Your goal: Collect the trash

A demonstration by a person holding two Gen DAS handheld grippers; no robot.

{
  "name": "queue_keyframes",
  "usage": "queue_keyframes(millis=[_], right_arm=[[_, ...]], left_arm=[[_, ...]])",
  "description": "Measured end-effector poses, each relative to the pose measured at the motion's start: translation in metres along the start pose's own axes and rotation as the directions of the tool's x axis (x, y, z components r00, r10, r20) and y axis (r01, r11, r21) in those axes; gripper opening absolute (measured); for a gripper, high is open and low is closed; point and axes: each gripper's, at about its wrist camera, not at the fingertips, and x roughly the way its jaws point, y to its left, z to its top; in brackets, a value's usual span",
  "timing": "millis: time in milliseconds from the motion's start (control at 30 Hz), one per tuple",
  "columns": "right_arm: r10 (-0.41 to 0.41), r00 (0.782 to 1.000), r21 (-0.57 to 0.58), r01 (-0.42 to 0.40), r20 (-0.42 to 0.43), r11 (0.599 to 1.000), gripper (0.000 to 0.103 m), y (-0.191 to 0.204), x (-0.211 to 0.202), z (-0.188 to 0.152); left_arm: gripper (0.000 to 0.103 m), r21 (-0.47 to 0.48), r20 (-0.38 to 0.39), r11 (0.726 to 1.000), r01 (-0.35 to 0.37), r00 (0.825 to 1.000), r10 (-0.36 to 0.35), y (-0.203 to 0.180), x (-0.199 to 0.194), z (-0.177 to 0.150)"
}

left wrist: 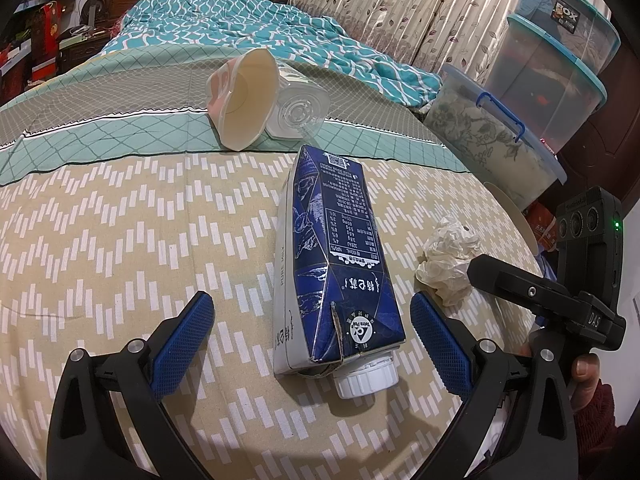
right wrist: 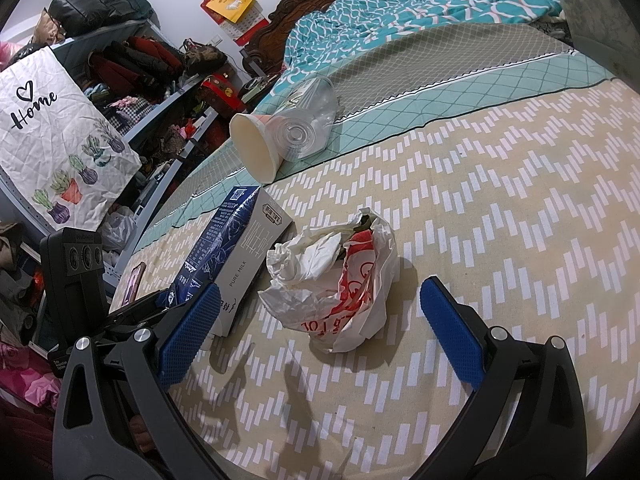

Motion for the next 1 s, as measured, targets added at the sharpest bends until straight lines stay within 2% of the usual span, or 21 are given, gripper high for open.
queue_keyframes(millis=[367,567,733,1000], right_arm=[[-0.008,1.0,-0.006,0.008,-0.001,1.0,0.099,0.001,0.0,-0.001],[-0.104,0.994,-0.084,0.101,-0.022,0.991,0.099,0.015,0.0,-0.005],[-0.156,0.987,-0.107,0.153,-0.023,0.982,0.098,0.015,0.0,-0.005],[-0.205,0.978,-0.157,0.198,-0.029,0.967,0.092,0.021,0.003,-0.005]], left_arm=[[0.095,0.001,-0.001,1.0,-0.001,1.0,0.001,-0.001,0.0,0.0],[0.095,-0.008,0.003,1.0,0.013,1.0,-0.013,0.002,0.0,-0.001],[0.094,-0.017,0.006,1.0,0.025,1.0,-0.024,0.009,-0.002,-0.002],[0.094,0.022,-0.011,0.999,-0.039,0.999,0.04,0.006,-0.002,-0.001]])
